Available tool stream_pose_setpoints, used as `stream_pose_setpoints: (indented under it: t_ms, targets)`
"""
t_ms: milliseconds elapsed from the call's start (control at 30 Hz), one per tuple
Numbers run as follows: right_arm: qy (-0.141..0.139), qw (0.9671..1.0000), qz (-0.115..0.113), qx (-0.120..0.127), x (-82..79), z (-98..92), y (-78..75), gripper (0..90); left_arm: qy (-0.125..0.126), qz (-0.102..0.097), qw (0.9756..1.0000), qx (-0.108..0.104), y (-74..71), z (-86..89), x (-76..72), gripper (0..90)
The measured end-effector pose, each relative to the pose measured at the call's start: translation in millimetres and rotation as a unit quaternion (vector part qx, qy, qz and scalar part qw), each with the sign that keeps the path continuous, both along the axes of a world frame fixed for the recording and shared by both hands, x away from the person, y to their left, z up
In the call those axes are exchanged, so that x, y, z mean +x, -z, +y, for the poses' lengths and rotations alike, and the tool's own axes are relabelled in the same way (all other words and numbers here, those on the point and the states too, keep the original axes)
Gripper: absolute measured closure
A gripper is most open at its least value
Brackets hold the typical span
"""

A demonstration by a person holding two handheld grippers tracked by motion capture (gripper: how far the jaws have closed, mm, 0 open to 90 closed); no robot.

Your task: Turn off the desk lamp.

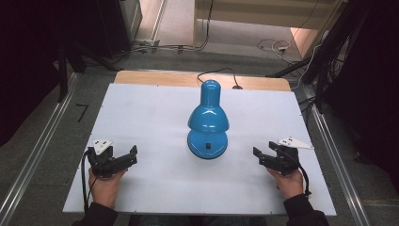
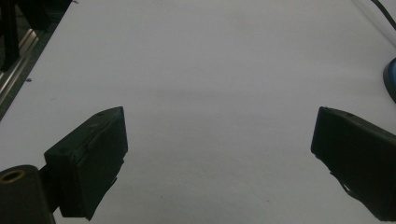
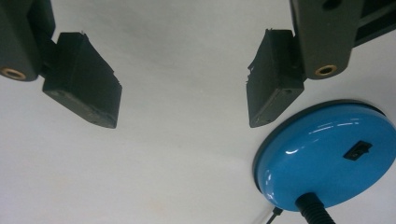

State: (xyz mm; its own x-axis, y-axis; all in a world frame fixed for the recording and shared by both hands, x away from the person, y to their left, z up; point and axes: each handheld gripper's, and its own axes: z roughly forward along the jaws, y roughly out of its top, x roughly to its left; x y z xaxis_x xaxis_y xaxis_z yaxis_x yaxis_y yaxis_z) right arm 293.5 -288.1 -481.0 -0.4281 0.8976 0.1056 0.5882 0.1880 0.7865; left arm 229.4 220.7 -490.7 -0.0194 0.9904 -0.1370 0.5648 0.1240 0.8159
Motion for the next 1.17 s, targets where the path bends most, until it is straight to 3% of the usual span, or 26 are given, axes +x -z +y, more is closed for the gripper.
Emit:
stream_pose_setpoints:
  t_ms: [567,900,1033,1167]
  targets:
    - [0.046,0.9988,-0.014,0.007,-13.4,-35.0,-3.8,25.2,0.001,0.001,1.0000,-0.001,0.7,-0.4,0.8,4.1]
    - [0.087,0.9961,-0.018,0.002,-17.0,-60.7,-2.8,25.2,-0.003,0.009,0.9999,0.007,3.3,3.2,1.7,4.2]
    - [0.120,0.9927,-0.010,0.008,-15.5,-75.9,-0.6,25.2,-0.024,0.027,0.9992,0.015,9.9,10.6,3.5,4.2]
    - [0.131,0.9913,-0.011,0.006,-17.0,-80.0,0.0,25.2,-0.041,0.072,0.9964,0.015,21.2,17.8,9.3,4.1]
